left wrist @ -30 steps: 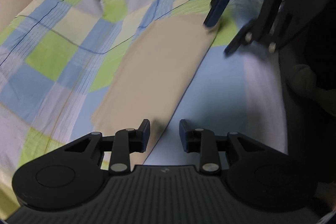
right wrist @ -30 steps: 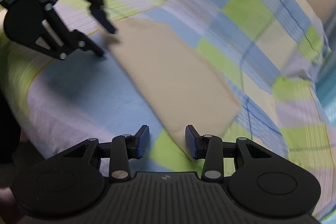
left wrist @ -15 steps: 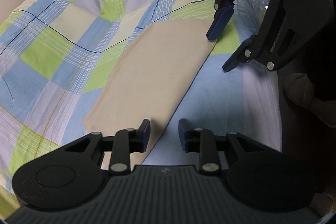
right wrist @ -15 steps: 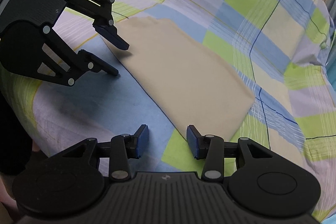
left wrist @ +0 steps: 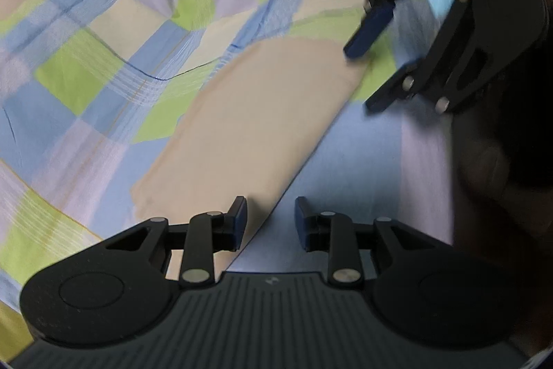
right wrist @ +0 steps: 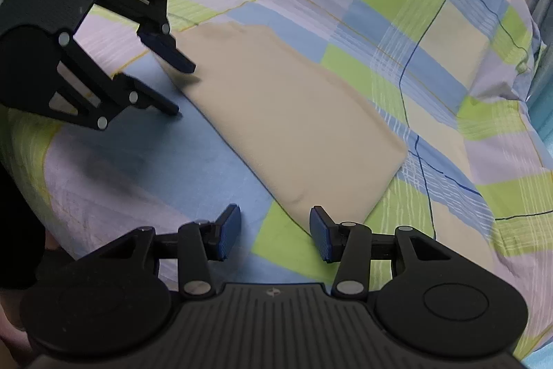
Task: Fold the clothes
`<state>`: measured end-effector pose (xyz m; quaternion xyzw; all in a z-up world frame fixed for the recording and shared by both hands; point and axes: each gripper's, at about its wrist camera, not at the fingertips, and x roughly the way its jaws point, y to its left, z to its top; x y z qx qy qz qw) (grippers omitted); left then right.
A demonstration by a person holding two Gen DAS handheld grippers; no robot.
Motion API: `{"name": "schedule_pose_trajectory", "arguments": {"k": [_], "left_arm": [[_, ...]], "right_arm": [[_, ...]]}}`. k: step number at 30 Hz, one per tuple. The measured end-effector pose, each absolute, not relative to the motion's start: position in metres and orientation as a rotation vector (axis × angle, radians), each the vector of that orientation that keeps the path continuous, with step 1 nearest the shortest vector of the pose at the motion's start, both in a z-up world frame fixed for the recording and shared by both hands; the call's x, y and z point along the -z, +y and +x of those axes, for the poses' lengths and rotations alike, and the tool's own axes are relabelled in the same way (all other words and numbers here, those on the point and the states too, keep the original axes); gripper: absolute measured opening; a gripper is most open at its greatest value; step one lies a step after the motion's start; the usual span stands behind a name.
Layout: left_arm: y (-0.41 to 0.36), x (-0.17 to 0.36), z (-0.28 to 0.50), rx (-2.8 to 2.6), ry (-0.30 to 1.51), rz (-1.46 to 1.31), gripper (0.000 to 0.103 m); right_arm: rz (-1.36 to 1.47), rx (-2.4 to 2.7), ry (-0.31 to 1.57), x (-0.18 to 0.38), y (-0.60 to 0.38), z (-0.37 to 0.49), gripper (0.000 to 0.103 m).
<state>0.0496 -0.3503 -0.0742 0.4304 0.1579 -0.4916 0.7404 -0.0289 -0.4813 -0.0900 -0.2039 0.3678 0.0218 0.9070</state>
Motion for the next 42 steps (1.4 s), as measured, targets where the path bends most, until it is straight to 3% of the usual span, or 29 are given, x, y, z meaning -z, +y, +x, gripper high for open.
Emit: {"name": "schedule_pose_trajectory", "arguments": {"k": [6,11,18,25,28,32,39,42], "left_arm": [[-0.349,0.051,0.072,1.081,0.430,0.703,0.028],[-0.367,0.062,0.091,1.007,0.534,0.678,0.029],[-0.348,0.059,0.101,0.942,0.600,0.671,0.040],[-0.346,0.041,0.123,0.895,0.560,0.545,0.038],[-0.359,0.040,0.136,0.883,0.554,0.540,0.037],[-0.375,0.054,0.158,0.823,0.602,0.590,0.035],[-0.380,0.051,0.187,0.772,0.591,0.514,0.034],[-0.384,0.054,0.198,0.745,0.583,0.511,0.034]], "right_arm": [[-0.114,-0.026,0.650,0.062,-0.514,-0.030,0.045],[0.051,-0.015,0.700,0.071,-0.534,-0.009,0.040],[0.054,0.033,0.779,0.082,-0.543,-0.009,0.033],[0.250,0.102,0.697,0.077,-0.579,-0.026,0.035],[0.239,0.079,0.634,0.070,-0.579,-0.018,0.032],[0.186,0.057,0.693,0.080,-0.578,0.009,0.032],[0.313,0.057,0.614,0.092,-0.617,0.030,0.016],[0.370,0.060,0.564,0.090,-0.628,0.044,0.019]]}}
